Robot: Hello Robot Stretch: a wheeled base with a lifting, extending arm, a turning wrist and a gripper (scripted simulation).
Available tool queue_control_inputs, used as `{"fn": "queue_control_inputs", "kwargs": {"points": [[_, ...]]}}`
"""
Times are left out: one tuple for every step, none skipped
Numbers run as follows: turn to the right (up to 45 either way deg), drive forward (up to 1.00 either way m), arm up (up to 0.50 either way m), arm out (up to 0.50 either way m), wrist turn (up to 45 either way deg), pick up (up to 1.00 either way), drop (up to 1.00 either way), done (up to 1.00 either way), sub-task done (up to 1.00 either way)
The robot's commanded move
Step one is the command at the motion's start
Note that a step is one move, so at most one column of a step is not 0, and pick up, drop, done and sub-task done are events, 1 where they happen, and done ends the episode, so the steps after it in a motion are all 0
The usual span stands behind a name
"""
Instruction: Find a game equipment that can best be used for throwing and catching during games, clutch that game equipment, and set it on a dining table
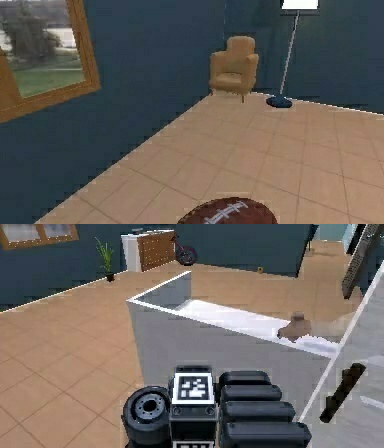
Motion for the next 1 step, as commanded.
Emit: {"fn": "queue_control_inputs", "kwargs": {"points": [[45.0, 0.0, 0.0, 0.0, 0.0, 0.0, 0.0, 0.0, 0.0]]}}
